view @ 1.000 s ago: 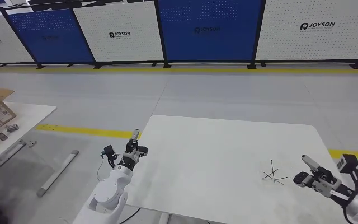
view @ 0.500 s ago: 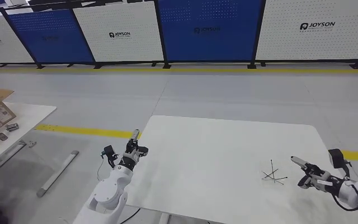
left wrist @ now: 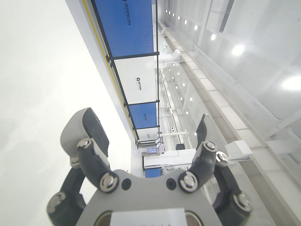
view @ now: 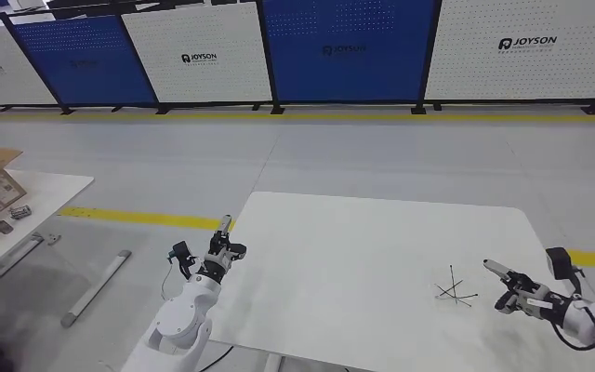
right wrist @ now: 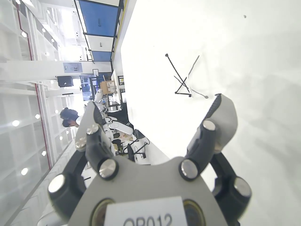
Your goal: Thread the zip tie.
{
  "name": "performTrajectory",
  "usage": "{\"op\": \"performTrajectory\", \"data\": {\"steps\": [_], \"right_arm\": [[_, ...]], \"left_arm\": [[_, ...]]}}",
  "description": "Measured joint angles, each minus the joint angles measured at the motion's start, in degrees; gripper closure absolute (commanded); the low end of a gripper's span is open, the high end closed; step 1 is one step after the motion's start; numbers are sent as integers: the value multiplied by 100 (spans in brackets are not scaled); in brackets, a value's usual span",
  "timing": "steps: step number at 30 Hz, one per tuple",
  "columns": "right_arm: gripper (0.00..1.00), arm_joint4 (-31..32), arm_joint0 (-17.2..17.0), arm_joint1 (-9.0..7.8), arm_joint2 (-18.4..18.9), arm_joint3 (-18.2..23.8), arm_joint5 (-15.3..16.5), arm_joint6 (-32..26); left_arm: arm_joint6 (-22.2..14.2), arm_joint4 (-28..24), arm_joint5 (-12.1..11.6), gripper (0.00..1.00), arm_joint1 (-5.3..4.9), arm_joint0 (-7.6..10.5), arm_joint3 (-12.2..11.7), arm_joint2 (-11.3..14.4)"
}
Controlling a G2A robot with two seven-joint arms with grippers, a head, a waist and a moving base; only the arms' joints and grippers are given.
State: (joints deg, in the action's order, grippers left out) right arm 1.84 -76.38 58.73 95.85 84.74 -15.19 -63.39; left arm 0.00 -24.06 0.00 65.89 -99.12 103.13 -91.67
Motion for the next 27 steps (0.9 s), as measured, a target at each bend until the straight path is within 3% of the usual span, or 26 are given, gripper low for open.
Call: {"op": "performTrajectory", "data": {"steps": [14,19,27], "right_arm": [[0,11,3,-4,11,8,11,8],[0,461,80,-114,175,48,521,-209],[0,1533,507,-260,-66,-196,1191,-759]], "left_arm": [[0,0,0,0,0,0,0,0],[0,0,0,0,0,0,0,0],[0,0,0,0,0,0,0,0]]}}
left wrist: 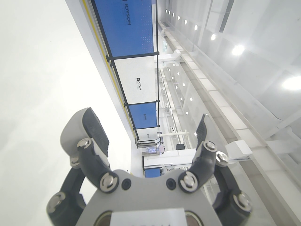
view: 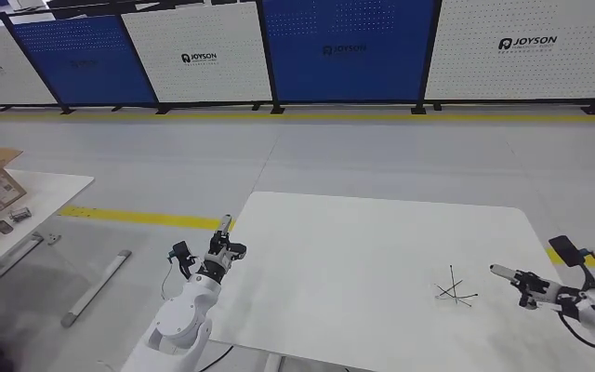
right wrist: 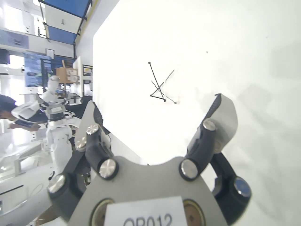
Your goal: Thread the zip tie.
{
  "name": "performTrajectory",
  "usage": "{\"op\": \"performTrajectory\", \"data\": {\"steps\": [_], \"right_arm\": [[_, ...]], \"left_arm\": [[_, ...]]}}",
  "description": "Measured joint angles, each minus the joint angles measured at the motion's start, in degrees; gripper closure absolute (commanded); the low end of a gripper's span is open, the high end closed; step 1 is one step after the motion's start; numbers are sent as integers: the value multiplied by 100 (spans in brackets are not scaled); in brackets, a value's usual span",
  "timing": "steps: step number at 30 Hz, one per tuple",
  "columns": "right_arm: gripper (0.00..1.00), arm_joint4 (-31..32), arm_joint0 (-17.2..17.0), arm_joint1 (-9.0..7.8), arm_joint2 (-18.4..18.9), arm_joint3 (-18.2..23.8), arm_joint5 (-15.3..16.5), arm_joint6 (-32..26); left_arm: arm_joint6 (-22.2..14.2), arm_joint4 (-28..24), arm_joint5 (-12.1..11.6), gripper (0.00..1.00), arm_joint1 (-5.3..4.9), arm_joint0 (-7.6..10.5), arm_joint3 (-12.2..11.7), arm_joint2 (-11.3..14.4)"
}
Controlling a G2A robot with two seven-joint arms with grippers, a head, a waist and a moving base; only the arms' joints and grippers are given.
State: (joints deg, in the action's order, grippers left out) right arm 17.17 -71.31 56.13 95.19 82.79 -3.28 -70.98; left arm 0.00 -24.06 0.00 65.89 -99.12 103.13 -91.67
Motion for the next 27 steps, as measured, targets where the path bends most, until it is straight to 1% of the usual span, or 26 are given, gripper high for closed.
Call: {"op": "performTrajectory", "data": {"steps": [11,13,15,18,21,23,24,25,27], "right_arm": [[0,-6,0,-3,-12,16,4,8],[0,251,74,-31,-207,110,276,-103],[0,540,253,-61,-380,37,602,-474],[0,711,448,-83,-551,-29,721,-734],[0,683,518,-104,-651,-82,822,-860],[0,610,550,-143,-948,-134,1208,-872],[0,502,633,-187,-1164,-252,1509,-869],[0,396,737,-223,-1295,-393,1657,-867],[0,171,977,-277,-1465,-686,1695,-866]], "left_arm": [[0,0,0,0,0,0,0,0],[0,0,0,0,0,0,0,0],[0,0,0,0,0,0,0,0],[0,0,0,0,0,0,0,0],[0,0,0,0,0,0,0,0],[0,0,0,0,0,0,0,0],[0,0,0,0,0,0,0,0],[0,0,0,0,0,0,0,0],[0,0,0,0,0,0,0,0]]}}
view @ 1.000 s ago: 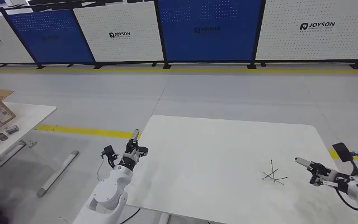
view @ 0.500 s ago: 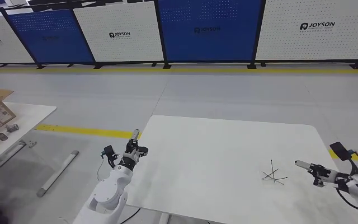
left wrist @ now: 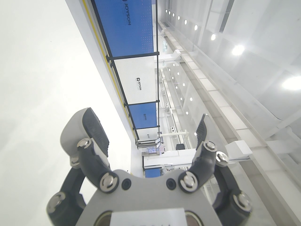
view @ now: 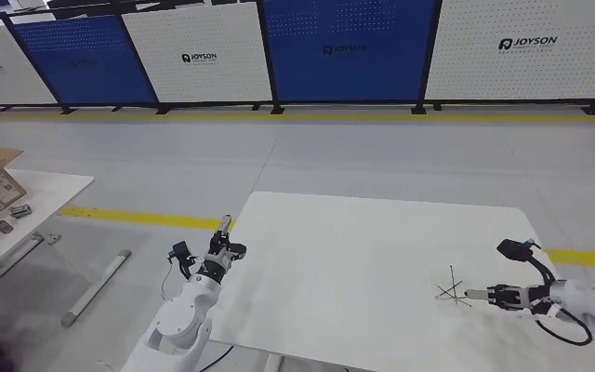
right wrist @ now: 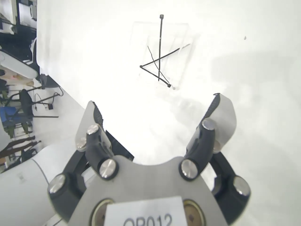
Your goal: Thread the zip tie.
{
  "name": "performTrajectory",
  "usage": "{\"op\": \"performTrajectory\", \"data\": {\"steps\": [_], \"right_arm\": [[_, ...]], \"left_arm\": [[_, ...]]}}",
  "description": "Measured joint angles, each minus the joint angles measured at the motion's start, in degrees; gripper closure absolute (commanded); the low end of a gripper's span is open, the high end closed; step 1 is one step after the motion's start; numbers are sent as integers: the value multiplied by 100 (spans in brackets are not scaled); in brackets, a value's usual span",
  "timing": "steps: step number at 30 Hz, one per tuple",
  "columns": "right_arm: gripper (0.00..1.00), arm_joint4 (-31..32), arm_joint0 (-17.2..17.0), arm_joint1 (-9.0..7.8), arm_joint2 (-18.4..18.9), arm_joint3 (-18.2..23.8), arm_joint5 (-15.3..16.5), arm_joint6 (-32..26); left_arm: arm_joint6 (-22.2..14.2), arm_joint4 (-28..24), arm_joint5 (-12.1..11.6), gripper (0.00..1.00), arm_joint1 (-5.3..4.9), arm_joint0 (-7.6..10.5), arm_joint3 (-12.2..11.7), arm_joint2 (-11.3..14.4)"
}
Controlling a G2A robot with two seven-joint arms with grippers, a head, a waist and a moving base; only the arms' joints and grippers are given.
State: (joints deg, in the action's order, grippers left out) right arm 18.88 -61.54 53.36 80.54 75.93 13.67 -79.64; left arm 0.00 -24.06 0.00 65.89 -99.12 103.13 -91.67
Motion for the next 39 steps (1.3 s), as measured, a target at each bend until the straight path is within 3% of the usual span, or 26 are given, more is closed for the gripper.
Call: {"op": "performTrajectory", "data": {"steps": [14,21,30,39], "right_arm": [[0,-1,12,3,4,-17,-26,1],[0,-283,738,40,-782,-712,141,0],[0,-623,1646,161,-1966,-1885,-50,0],[0,-625,1656,159,-1971,-1896,-67,0]], "left_arm": [[0,0,0,0,0,0,0,0],[0,0,0,0,0,0,0,0],[0,0,0,0,0,0,0,0],[0,0,0,0,0,0,0,0]]}}
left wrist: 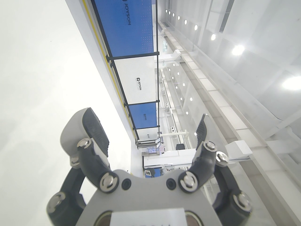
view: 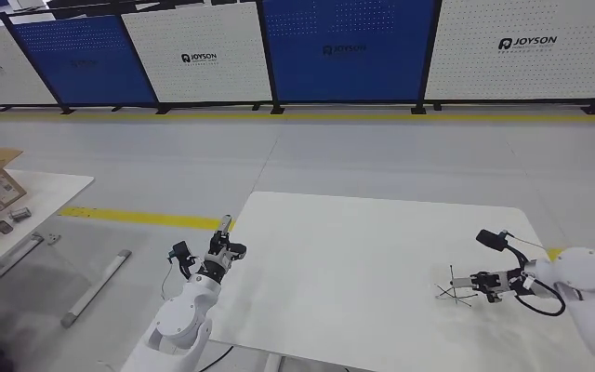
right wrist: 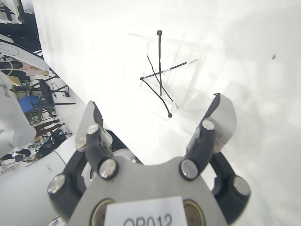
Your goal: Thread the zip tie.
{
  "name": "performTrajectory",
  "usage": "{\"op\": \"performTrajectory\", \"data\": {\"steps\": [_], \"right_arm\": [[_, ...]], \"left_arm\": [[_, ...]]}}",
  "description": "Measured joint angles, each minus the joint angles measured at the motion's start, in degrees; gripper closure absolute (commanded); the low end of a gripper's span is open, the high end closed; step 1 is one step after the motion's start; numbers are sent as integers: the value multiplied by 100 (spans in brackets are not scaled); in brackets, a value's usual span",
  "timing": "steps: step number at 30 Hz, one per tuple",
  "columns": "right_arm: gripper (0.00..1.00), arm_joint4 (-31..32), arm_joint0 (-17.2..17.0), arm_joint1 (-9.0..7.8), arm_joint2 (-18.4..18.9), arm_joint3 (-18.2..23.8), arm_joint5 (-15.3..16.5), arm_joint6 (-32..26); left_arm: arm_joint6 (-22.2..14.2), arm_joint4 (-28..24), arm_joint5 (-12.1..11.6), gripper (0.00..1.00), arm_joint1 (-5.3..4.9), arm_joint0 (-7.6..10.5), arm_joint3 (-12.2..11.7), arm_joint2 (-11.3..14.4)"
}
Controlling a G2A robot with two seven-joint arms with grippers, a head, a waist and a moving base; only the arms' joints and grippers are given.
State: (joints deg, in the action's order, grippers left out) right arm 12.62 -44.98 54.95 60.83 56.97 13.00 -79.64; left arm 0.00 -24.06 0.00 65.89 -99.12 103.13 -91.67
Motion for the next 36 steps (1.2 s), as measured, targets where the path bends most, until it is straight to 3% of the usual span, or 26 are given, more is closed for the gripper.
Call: {"op": "performTrajectory", "data": {"steps": [2,6,10,11,12,13,16,26,36], "right_arm": [[0,-9,-10,-3,11,-7,10,9],[0,-360,-315,-125,369,58,284,73],[0,-310,-553,-226,565,317,166,53],[7,-312,-605,-244,602,373,152,59],[33,-327,-668,-267,651,438,144,68],[50,-340,-710,-282,684,480,142,74],[63,-369,-807,-321,766,579,104,88],[73,-296,-670,-320,645,352,-412,83],[76,-342,-380,-251,389,-52,-392,57]], "left_arm": [[0,0,0,0,0,0,0,0],[0,0,0,0,0,0,0,0],[0,0,0,0,0,0,0,0],[0,0,0,0,0,0,0,0],[0,0,0,0,0,0,0,0],[0,0,0,0,0,0,0,0],[0,0,0,0,0,0,0,0],[0,0,0,0,0,0,0,0],[0,0,0,0,0,0,0,0]]}}
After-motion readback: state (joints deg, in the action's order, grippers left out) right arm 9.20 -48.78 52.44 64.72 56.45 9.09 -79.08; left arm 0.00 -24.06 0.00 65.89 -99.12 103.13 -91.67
